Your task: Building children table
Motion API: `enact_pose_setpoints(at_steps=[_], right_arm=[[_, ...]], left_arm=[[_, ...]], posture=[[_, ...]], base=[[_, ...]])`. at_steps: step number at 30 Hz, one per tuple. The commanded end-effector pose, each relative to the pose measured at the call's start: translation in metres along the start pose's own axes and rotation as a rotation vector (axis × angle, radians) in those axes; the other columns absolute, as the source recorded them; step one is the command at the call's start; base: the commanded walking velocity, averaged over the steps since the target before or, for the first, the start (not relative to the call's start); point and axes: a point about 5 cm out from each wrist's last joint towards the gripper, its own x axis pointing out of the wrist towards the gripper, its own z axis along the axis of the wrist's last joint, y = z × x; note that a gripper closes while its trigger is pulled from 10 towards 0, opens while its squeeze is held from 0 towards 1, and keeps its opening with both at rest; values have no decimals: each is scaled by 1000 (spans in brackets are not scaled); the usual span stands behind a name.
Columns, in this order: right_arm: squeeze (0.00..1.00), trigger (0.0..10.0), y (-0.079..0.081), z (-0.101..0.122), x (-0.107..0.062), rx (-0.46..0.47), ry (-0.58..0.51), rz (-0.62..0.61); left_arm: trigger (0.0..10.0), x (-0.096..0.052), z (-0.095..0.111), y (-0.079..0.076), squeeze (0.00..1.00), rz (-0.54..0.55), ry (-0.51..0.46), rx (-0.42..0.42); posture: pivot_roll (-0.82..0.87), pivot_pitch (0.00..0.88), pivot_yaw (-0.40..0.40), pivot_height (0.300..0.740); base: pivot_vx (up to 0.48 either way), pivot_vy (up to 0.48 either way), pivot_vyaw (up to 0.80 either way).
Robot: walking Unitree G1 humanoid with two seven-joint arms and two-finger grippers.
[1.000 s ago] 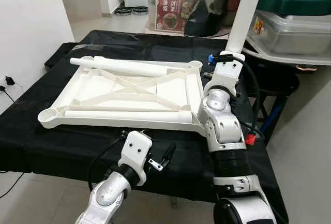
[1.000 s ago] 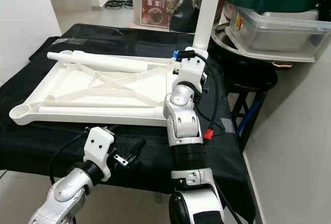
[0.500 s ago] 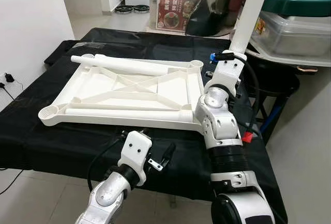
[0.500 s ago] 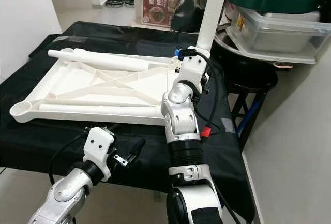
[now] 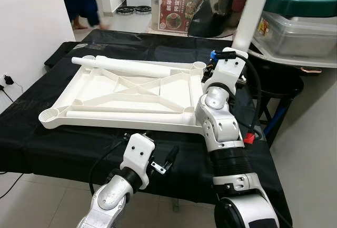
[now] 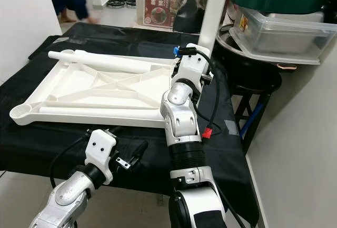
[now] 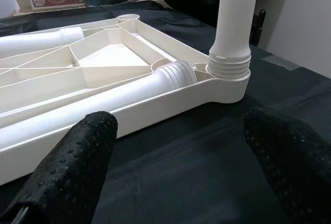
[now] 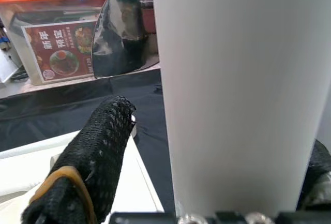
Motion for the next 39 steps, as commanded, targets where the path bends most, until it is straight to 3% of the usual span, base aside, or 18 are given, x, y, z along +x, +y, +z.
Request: enact_pose_setpoints(at_steps=[1, 12, 15, 27, 32, 33, 39], right_arm=[[0, 10000, 24, 5, -15, 80, 29, 75], [0, 10000, 10, 6, -11, 71, 14, 134], [0, 10000, -8, 1, -7, 64, 20, 143], [0, 10000, -29, -5, -3, 65, 32, 178], [0, 10000, -32, -7, -1, 83, 35, 261], [0, 10000, -34, -7, -1, 115, 47, 331], [0, 10000, -39, -5, -1, 108, 26, 398]], left_arm=[[10000, 1, -1, -1, 0, -1, 5, 10], [10000, 1, -1, 0, 0, 1, 4, 9], [10000, 2, -1, 1, 0, 2, 2, 11], [10000, 2, 0, 2, 0, 4, 0, 12], [10000, 2, 0, 3, 0, 5, 0, 15], [10000, 1, 0, 3, 0, 6, 1, 15], [10000, 1, -1, 3, 0, 5, 2, 14]], posture=[[127, 59, -84, 740], [125, 61, -82, 740], [127, 63, -77, 740], [126, 67, -69, 740], [128, 67, -67, 740], [128, 68, -66, 740], [124, 67, -64, 740]], base=[[0, 0, 0], [0, 0, 0], [0, 0, 0], [0, 0, 0], [0, 0, 0], [0, 0, 0], [0, 0, 0]])
